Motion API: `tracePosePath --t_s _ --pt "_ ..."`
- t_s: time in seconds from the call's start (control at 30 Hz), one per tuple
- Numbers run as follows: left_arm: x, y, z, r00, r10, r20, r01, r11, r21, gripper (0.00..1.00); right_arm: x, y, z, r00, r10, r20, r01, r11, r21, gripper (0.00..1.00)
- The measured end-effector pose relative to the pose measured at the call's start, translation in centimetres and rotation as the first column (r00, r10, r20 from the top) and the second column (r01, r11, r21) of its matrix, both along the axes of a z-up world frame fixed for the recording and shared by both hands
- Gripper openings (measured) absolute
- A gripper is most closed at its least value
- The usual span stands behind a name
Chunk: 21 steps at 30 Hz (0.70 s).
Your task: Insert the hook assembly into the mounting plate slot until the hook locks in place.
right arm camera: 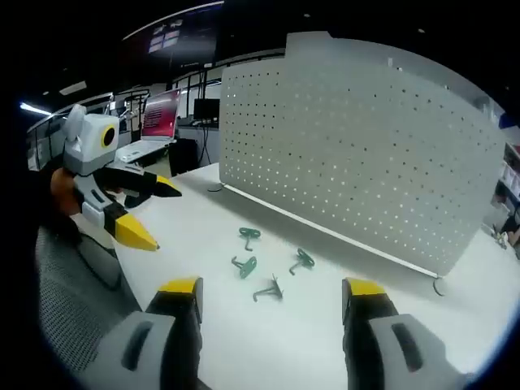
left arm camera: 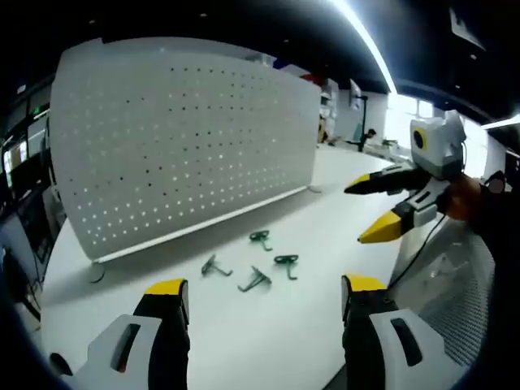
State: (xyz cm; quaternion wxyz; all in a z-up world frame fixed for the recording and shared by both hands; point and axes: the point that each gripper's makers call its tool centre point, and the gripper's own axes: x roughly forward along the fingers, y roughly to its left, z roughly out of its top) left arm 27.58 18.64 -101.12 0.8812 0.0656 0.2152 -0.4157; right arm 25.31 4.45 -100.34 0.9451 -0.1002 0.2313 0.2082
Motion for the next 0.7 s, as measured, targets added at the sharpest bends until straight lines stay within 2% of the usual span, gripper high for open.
tracePosePath --t_s 0.7 --pt "0.09 0.10 -0.19 1.000 0.003 -0.004 -0.003 1.000 0.009 0.78 0.13 0.08 -0.30 1.000 0.007 -0.007 -0.007 1.000 0.000 0.67"
